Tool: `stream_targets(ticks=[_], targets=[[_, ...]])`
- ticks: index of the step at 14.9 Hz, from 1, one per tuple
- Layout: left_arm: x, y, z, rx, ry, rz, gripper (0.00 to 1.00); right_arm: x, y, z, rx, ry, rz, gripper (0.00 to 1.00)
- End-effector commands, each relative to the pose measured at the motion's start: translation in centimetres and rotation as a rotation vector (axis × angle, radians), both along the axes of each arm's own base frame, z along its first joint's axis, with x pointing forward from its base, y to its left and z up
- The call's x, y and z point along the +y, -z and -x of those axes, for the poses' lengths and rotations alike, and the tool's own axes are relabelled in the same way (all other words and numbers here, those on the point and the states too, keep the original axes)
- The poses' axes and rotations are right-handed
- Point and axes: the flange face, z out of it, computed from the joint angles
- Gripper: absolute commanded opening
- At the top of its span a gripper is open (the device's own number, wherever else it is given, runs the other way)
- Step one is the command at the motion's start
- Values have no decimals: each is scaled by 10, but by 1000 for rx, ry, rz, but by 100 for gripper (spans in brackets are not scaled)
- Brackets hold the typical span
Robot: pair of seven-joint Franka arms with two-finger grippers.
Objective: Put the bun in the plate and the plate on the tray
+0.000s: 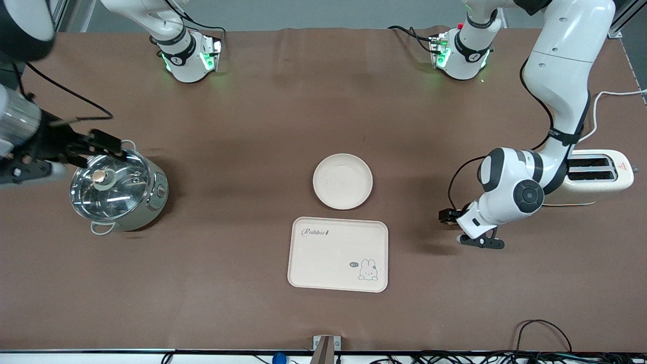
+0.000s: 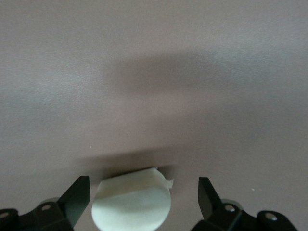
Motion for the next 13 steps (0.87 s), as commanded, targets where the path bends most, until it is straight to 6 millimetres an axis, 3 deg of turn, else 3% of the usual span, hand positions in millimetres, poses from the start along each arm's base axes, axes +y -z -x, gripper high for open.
stream_targets(ticks=[1,4,6,8,10,11,13], targets=[[4,0,2,-11,18,4,81,23,31,-3,-3,16,-23,100],[9,4,6,0,33,7,37,52,66,-1,-15,10,-19,100],[8,5,8,3,31,8,20,57,79,-2,-16,8,-17,100],[3,3,9,6,16,13,12,69,88,-3,-1,28,-28,100],[-29,-10,11,10,-10,41,4,85,101,-5,10,46,-40,100],[-47,-27,11,0,-46,55,1,90,106,-5,13,43,-41,100],[-103,-59,9,43,-124,70,1,100,133,-1,26,50,-55,100]])
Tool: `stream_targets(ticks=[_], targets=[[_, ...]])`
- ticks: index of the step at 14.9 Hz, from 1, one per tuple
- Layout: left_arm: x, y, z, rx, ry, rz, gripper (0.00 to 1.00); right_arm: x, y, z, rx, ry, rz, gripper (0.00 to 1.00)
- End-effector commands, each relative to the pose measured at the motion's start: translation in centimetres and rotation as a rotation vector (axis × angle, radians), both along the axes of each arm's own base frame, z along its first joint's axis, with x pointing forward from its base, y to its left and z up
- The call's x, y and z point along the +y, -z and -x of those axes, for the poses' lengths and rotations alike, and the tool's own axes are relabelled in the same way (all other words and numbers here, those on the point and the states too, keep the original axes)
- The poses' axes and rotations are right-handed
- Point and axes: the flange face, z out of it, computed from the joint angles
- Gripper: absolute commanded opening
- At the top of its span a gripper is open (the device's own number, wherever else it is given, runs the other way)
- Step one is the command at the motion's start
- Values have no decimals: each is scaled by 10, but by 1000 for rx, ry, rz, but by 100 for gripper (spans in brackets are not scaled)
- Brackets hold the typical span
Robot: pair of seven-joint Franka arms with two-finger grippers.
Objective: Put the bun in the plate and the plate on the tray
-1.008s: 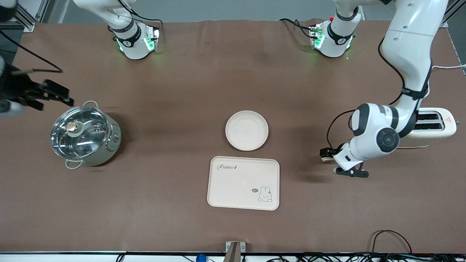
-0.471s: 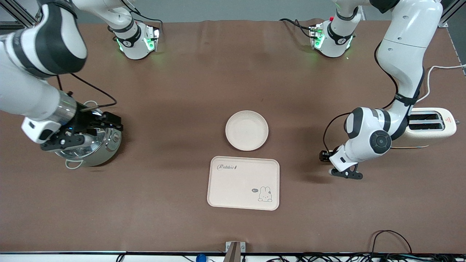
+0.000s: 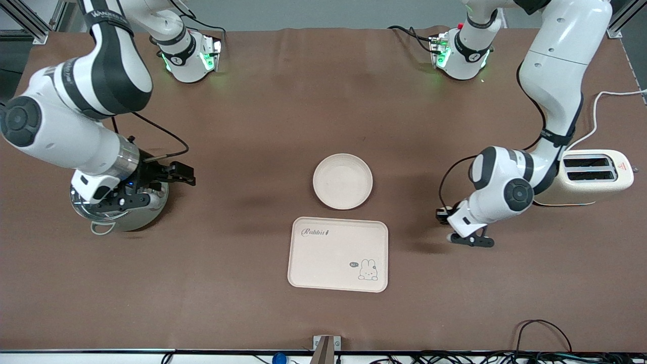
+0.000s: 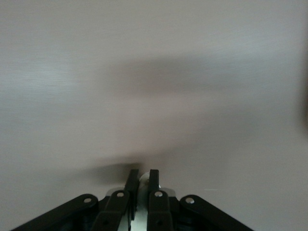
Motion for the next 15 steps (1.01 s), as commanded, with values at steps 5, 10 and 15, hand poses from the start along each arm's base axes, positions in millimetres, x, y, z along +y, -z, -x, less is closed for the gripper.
stream_targets(ticks=[5,10,15], targets=[[-196,-62,36,121,-292,-4,1,65,96,43,9,98,-50,100],[-262,-9,64,110,-395,39,51,173,171,87,14,237,-22,100],[-254,-12,62,105,-392,29,100,258,261,120,-47,362,-82,100]])
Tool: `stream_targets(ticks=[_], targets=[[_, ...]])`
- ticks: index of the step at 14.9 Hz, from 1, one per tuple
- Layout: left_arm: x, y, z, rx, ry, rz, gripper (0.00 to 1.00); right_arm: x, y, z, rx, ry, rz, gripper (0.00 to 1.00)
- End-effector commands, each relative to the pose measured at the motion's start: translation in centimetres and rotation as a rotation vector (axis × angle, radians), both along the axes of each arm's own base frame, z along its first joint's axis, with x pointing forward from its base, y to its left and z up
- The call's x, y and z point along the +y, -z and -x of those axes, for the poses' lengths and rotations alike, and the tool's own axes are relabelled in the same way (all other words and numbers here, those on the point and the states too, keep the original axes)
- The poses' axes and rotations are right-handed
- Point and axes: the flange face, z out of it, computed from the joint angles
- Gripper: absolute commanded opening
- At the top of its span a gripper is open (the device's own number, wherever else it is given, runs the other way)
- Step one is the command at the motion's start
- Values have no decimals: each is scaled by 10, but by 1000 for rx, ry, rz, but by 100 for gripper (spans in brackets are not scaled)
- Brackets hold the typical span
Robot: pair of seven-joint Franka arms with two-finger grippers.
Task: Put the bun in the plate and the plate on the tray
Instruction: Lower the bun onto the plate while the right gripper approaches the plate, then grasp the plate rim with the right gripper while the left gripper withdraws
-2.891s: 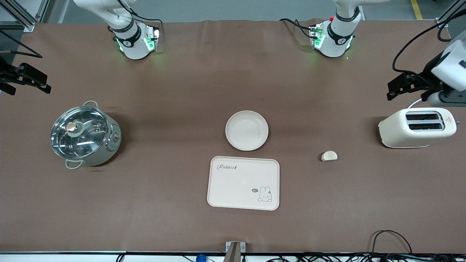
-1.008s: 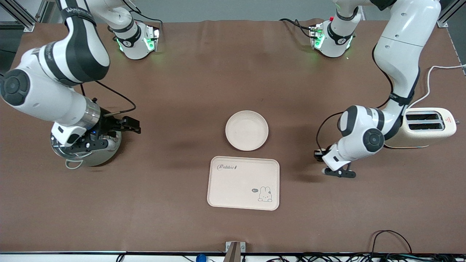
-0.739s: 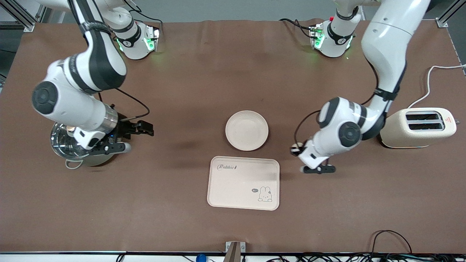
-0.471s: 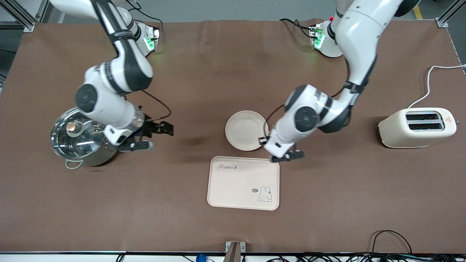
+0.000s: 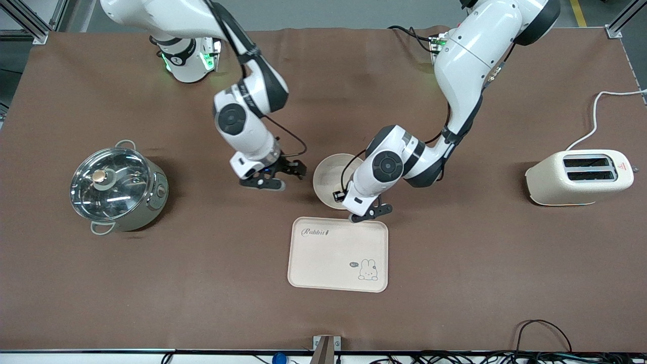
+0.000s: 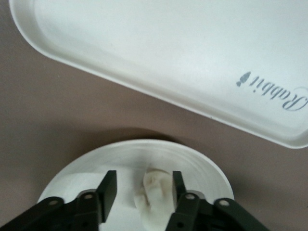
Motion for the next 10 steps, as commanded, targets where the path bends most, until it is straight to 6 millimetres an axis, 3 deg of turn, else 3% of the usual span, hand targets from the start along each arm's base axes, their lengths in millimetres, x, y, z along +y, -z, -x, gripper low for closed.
stream_targets(ticks=[1,3,5,7,9,10], targets=[[10,-17,-10,-12,-4,-7,100,29,44,2,0,64,-35,97],[31,-43,-20,-31,71,-97,100,37,52,-5,-5,59,-37,80],[81,-89,-40,-71,198,-186,100,40,60,-6,-4,51,-32,66],[138,-129,-62,-93,339,-200,100,41,60,-6,-7,47,-32,32],[207,-165,-88,-148,387,-195,100,44,59,-5,-11,41,-35,14],[234,-184,-95,-177,397,-202,100,45,58,-4,-13,37,-35,10]])
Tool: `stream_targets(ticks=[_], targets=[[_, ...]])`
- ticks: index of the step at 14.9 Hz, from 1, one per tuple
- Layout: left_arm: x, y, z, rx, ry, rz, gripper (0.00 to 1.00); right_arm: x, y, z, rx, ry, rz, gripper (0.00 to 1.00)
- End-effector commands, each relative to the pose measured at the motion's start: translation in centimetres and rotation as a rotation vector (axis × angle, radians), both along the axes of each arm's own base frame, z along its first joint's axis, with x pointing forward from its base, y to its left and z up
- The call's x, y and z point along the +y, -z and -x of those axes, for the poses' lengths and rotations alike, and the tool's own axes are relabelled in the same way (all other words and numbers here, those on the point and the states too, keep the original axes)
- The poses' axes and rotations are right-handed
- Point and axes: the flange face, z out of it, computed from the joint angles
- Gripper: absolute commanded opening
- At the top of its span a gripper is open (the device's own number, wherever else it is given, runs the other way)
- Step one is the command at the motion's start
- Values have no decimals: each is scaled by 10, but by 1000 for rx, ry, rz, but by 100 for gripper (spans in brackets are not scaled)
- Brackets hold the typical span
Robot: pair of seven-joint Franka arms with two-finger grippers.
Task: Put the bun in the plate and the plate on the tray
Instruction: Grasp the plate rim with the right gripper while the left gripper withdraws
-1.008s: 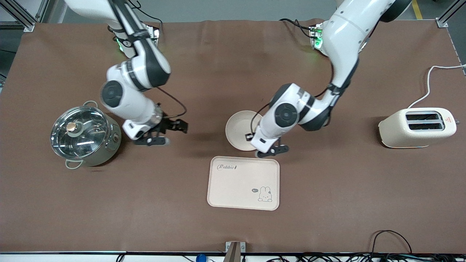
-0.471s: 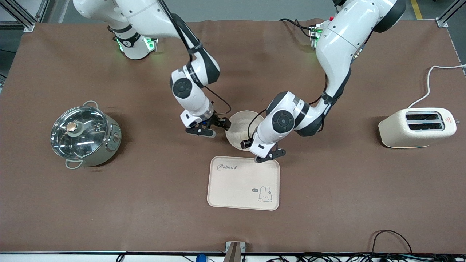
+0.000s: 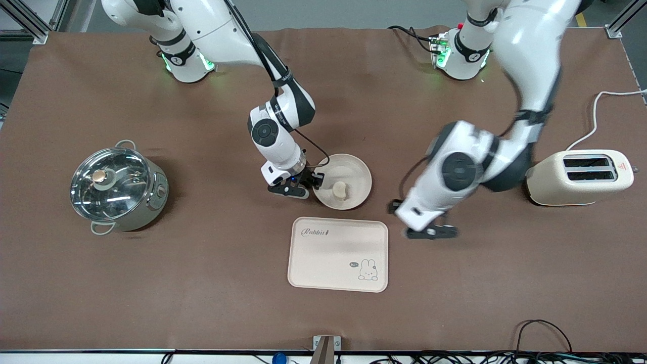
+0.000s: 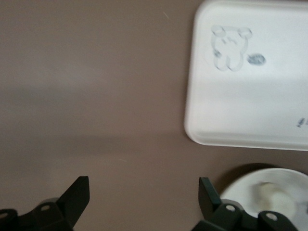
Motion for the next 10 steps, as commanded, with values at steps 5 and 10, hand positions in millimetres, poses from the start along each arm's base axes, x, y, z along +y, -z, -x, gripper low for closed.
stream_targets(ticks=[5,10], targets=[[152,-164,14,-126,18,-62,100,8,-14,3,-13,-20,-23,1],[163,-263,83,-110,-13,-76,100,14,-73,-19,-65,9,-113,1]])
